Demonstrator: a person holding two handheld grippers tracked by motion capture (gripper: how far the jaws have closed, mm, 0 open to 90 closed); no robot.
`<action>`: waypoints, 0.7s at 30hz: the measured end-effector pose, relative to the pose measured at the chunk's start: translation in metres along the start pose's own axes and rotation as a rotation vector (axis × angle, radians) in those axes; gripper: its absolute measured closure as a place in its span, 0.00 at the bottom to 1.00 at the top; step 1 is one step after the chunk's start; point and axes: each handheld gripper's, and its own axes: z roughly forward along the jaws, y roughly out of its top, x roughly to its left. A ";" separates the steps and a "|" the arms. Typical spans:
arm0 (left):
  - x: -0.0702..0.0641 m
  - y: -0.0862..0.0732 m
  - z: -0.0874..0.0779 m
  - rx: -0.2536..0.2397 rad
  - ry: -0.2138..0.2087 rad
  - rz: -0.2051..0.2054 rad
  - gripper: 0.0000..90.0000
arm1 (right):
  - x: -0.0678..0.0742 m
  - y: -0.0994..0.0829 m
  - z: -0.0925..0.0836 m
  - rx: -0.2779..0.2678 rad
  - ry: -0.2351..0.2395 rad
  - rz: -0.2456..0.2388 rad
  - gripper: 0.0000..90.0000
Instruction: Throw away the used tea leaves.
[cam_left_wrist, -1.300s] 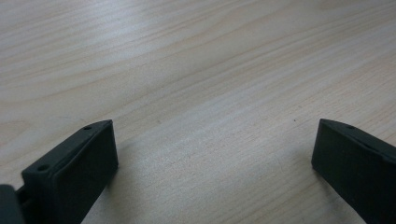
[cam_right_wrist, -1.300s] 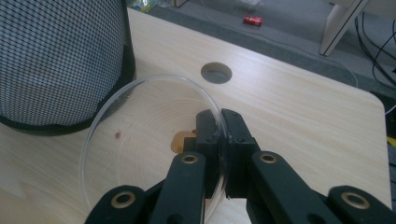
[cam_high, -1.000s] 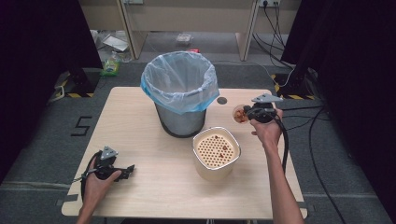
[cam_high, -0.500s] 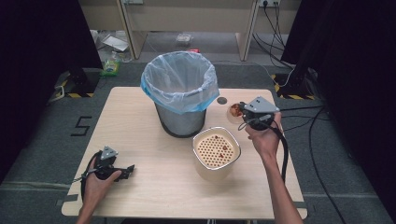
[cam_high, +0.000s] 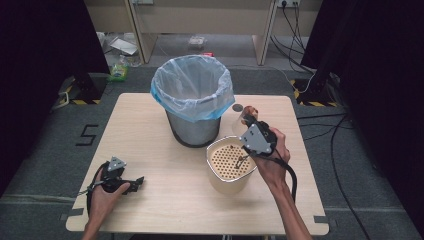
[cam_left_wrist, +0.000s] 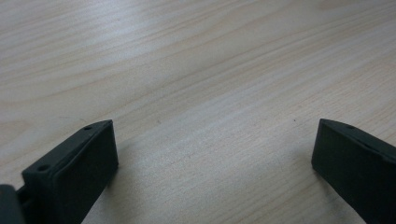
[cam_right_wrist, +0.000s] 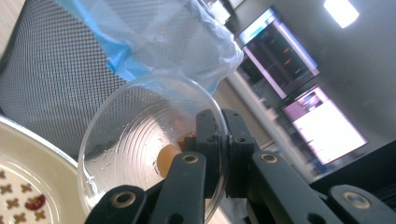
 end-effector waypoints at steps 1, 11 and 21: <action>0.000 0.000 0.000 0.000 0.000 0.000 0.00 | 0.000 0.000 0.000 0.000 0.000 0.000 0.97; -0.001 0.000 0.000 -0.003 0.003 0.001 0.00 | 0.031 -0.005 -0.017 -0.060 -0.048 -0.126 0.97; 0.000 0.000 0.000 -0.003 0.002 0.001 0.00 | 0.047 0.002 -0.018 -0.074 -0.105 -0.308 0.98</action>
